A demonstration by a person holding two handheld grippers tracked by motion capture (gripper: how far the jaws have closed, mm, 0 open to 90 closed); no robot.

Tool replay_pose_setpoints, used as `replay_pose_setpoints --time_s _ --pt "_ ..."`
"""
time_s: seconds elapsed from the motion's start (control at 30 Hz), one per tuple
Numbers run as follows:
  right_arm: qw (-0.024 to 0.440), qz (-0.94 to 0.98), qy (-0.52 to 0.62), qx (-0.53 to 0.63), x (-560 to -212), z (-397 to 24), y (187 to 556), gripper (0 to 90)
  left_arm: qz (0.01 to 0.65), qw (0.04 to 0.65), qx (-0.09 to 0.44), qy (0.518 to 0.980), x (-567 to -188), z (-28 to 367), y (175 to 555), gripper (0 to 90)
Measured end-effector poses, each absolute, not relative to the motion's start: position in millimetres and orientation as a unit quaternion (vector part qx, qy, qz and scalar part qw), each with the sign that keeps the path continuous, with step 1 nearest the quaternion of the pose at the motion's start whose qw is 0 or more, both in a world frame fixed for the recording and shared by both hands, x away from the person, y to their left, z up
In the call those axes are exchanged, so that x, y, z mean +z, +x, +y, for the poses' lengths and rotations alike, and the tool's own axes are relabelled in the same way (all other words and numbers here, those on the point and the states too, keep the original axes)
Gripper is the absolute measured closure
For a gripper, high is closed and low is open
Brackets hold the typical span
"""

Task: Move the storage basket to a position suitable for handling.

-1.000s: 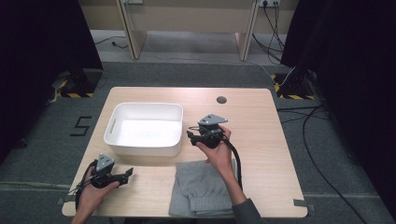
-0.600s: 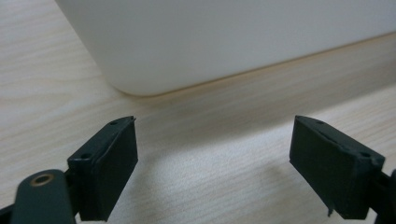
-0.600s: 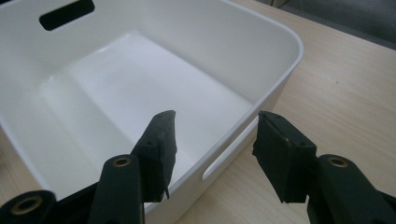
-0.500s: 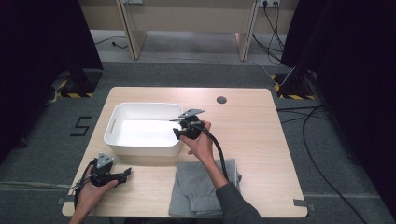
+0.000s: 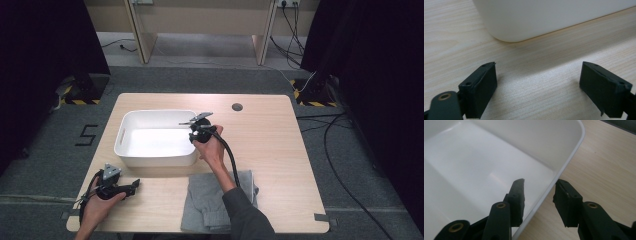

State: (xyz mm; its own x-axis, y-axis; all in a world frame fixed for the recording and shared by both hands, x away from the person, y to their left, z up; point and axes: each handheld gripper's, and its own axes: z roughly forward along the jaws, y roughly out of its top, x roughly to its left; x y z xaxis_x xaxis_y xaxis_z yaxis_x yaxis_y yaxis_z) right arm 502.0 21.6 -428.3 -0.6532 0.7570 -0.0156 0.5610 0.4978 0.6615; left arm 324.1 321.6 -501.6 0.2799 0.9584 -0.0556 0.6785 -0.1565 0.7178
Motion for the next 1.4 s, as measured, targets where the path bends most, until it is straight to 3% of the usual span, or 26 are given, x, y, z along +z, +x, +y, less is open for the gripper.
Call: replay_pose_setpoints --time_s 0.13,0.8,1.4 --pt "0.137 0.841 0.408 0.328 -432.7 13.6 507.3 60.7 0.557 0.327 0.211 0.733 -501.5 321.6 324.2 12.7" --pt "0.156 0.824 0.436 0.326 -433.0 -51.5 516.5 64.9 0.555 0.327 0.211 0.735 -501.8 319.4 324.0 11.7" --pt "0.179 0.811 0.454 0.322 -431.3 -119.7 500.8 69.4 0.556 0.328 0.212 0.734 -501.8 319.3 324.0 11.7"
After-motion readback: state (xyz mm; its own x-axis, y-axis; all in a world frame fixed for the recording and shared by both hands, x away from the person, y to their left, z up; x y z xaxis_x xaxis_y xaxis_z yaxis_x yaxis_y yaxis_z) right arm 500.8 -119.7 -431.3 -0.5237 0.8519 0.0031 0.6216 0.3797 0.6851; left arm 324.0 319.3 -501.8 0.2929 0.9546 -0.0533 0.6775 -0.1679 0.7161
